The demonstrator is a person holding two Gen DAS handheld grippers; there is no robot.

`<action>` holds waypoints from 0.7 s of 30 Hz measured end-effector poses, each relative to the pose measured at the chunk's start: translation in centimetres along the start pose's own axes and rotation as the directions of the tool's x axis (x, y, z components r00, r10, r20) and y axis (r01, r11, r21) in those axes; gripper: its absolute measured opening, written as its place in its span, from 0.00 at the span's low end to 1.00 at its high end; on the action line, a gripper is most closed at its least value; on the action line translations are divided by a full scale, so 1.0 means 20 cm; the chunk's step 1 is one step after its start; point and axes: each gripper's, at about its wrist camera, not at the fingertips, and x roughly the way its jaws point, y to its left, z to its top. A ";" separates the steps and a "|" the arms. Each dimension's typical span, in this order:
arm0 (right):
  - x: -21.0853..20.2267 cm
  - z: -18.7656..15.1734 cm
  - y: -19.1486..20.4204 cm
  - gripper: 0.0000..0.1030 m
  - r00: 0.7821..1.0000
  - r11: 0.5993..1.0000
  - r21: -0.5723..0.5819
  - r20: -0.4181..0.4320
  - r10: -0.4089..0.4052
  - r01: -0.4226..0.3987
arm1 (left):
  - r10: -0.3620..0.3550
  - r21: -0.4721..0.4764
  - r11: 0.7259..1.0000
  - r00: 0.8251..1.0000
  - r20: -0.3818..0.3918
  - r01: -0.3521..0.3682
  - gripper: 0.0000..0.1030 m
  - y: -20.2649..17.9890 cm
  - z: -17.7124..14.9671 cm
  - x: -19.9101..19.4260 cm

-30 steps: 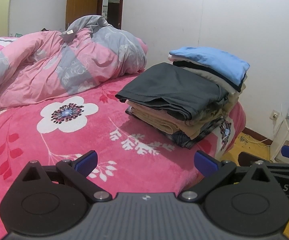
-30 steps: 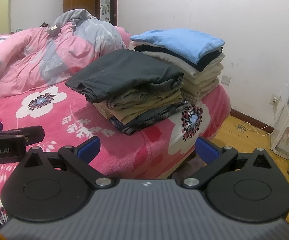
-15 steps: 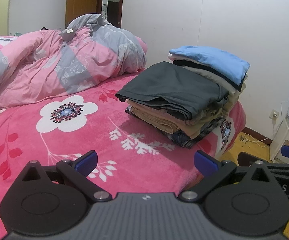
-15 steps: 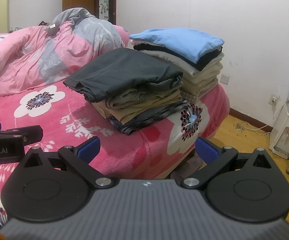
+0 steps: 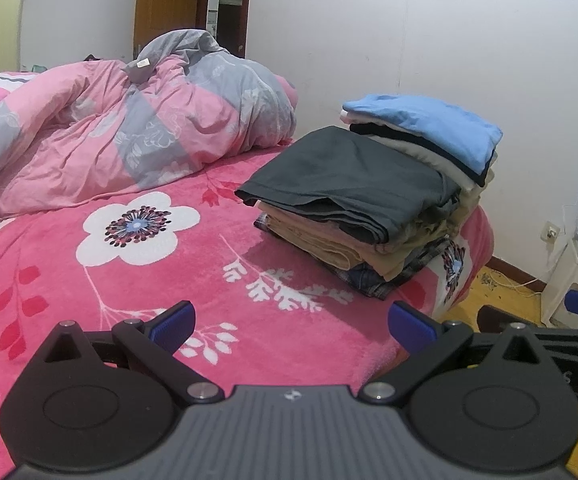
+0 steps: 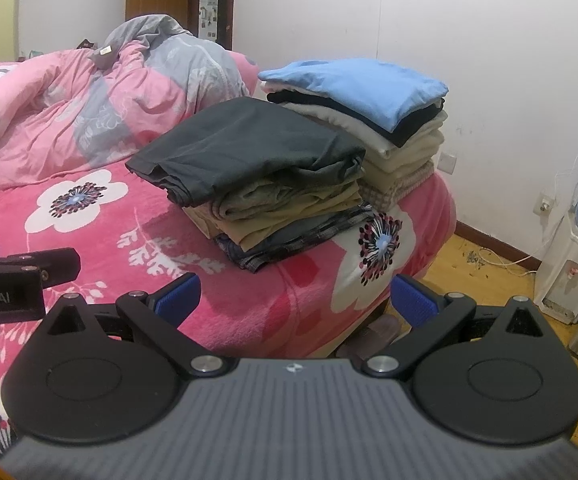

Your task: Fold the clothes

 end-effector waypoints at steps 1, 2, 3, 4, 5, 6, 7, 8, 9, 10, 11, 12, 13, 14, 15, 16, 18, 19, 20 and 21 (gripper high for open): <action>0.00 0.00 0.00 0.99 1.000 1.000 -0.003 0.000 -0.001 0.001 | 0.000 0.001 1.000 1.000 0.000 0.000 1.00 0.00 0.00 0.00; 0.00 0.00 0.00 0.99 1.000 1.000 -0.005 0.001 -0.001 0.001 | 0.000 0.002 1.000 1.000 -0.001 0.000 1.00 0.00 0.00 0.00; 0.00 0.00 0.01 0.99 1.000 1.000 -0.006 0.001 -0.001 0.001 | 0.000 0.002 1.000 1.000 -0.001 0.000 1.00 0.00 0.00 0.00; 0.00 0.00 0.01 0.99 1.000 1.000 -0.006 0.001 -0.001 0.001 | 0.000 0.002 1.000 1.000 -0.001 0.000 1.00 0.00 0.00 0.00; 0.00 0.00 0.00 0.99 1.000 1.000 -0.007 0.001 -0.002 0.002 | -0.001 0.002 1.000 1.000 -0.001 0.001 1.00 0.01 0.00 0.00; 0.00 0.00 0.00 0.99 1.000 1.000 -0.007 0.001 -0.002 0.002 | -0.003 0.002 1.000 1.000 -0.001 0.003 1.00 0.01 0.00 0.00; 0.00 0.00 0.00 0.99 1.000 1.000 -0.008 0.001 -0.002 0.002 | -0.003 0.003 1.000 1.000 -0.002 0.003 1.00 0.01 0.00 0.00; 0.00 0.00 0.00 0.99 1.000 1.000 -0.008 0.001 -0.003 0.003 | -0.004 0.003 1.000 1.000 -0.002 0.004 1.00 0.01 0.00 0.00; 0.00 0.00 0.00 0.99 1.000 1.000 -0.008 0.001 -0.003 0.003 | -0.004 0.003 1.000 1.000 -0.002 0.004 1.00 0.00 0.00 0.00; 0.00 0.00 0.00 0.99 1.000 1.000 -0.008 0.001 -0.004 0.004 | -0.004 0.004 1.000 1.000 -0.003 0.004 1.00 0.00 0.00 0.00; 0.00 0.00 0.00 0.99 1.000 1.000 -0.008 0.001 -0.005 0.005 | -0.004 0.004 1.000 1.000 -0.003 0.004 1.00 0.00 0.00 0.00; 0.00 0.00 0.00 0.99 1.000 1.000 -0.007 0.001 -0.005 0.005 | -0.004 0.004 1.000 1.000 -0.004 0.004 1.00 0.00 0.00 0.00; 0.00 0.00 0.00 0.99 1.000 1.000 -0.006 0.001 -0.006 0.006 | -0.004 0.005 1.000 1.000 -0.004 0.004 1.00 0.00 0.00 0.00; 0.00 0.00 0.00 0.99 1.000 1.000 -0.005 0.001 -0.007 0.007 | -0.004 0.005 1.000 1.000 -0.005 0.004 1.00 0.00 0.00 0.00; 0.00 0.00 0.00 0.99 1.000 1.000 -0.004 0.001 -0.007 0.007 | -0.004 0.006 1.000 1.000 -0.005 0.004 1.00 0.00 -0.01 0.00; 0.00 0.00 0.00 0.99 1.000 1.000 -0.004 0.001 -0.008 0.008 | -0.004 0.006 1.000 1.000 -0.006 0.004 1.00 0.00 -0.01 0.00; 0.00 0.00 0.00 0.99 1.000 1.000 -0.004 0.000 -0.008 0.008 | -0.004 0.007 1.000 1.000 -0.007 0.004 1.00 -0.01 -0.01 0.00; 0.00 0.00 0.00 0.99 1.000 1.000 -0.004 0.000 -0.008 0.008 | -0.004 0.007 1.000 1.000 -0.007 0.004 1.00 -0.01 -0.01 0.00; 0.00 0.00 0.00 0.99 1.000 1.000 -0.004 0.001 -0.008 0.008 | -0.004 0.007 1.000 1.000 -0.008 0.004 1.00 -0.01 -0.01 0.00; 0.00 0.00 0.00 0.99 1.000 1.000 -0.004 0.001 -0.009 0.009 | -0.005 0.006 1.000 1.000 -0.008 0.005 1.00 -0.01 -0.01 0.00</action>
